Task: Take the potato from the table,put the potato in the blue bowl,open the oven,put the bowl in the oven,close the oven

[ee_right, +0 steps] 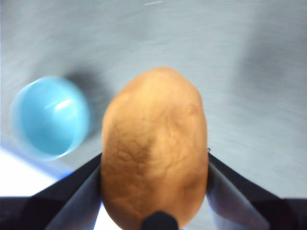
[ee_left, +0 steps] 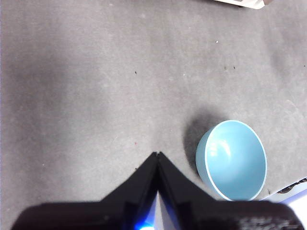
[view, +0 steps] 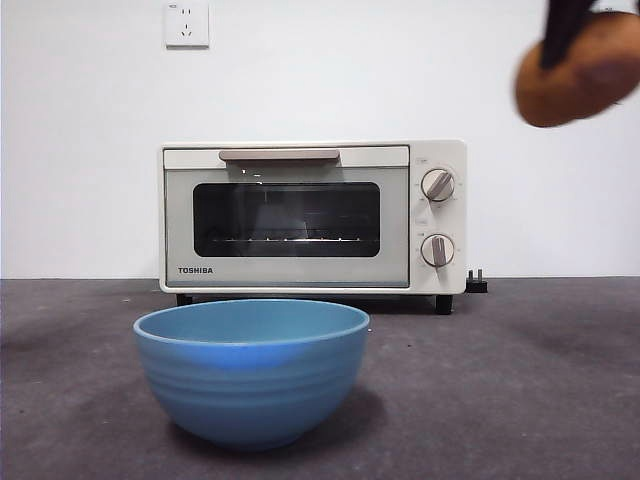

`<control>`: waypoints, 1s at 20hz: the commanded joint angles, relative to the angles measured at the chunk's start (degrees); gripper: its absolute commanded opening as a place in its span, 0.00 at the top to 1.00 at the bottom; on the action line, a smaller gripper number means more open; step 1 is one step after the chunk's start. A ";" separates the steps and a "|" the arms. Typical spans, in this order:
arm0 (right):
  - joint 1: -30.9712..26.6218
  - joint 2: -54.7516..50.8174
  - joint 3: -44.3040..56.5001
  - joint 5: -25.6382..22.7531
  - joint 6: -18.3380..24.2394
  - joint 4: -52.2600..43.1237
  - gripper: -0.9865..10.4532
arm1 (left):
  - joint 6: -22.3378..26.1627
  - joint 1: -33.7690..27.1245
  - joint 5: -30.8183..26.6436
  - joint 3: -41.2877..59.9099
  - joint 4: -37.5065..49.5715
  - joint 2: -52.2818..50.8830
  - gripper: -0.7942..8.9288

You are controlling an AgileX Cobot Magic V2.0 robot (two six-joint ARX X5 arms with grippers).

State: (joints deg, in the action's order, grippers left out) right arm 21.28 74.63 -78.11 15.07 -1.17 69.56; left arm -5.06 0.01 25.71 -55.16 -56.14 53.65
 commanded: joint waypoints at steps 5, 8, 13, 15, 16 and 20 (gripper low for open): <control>18.56 1.36 0.00 1.36 -5.55 -9.33 0.91 | 1.44 -0.07 0.20 -0.17 -0.55 0.00 0.92; 25.27 4.50 0.00 -0.35 -6.75 -12.00 0.91 | 2.32 -0.07 0.20 -0.17 -0.90 0.00 0.92; 31.63 14.32 0.00 -3.56 -6.84 -16.61 0.91 | 2.71 -0.07 0.17 -0.17 -0.90 0.00 0.92; 32.11 18.58 0.00 -3.52 -7.45 -18.45 0.91 | 2.71 -0.07 0.17 -0.17 -0.96 0.00 0.92; 32.28 20.46 0.00 -3.67 -7.72 -18.84 0.91 | 2.73 -0.07 0.17 -0.17 -1.01 0.00 0.92; 32.33 27.34 0.00 -4.85 -7.91 -18.49 0.91 | 2.75 -0.07 0.17 -0.17 -1.22 0.00 0.92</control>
State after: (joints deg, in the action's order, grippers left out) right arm 53.39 101.89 -78.11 10.28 -8.56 51.11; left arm -3.07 0.01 25.71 -55.16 -57.39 53.65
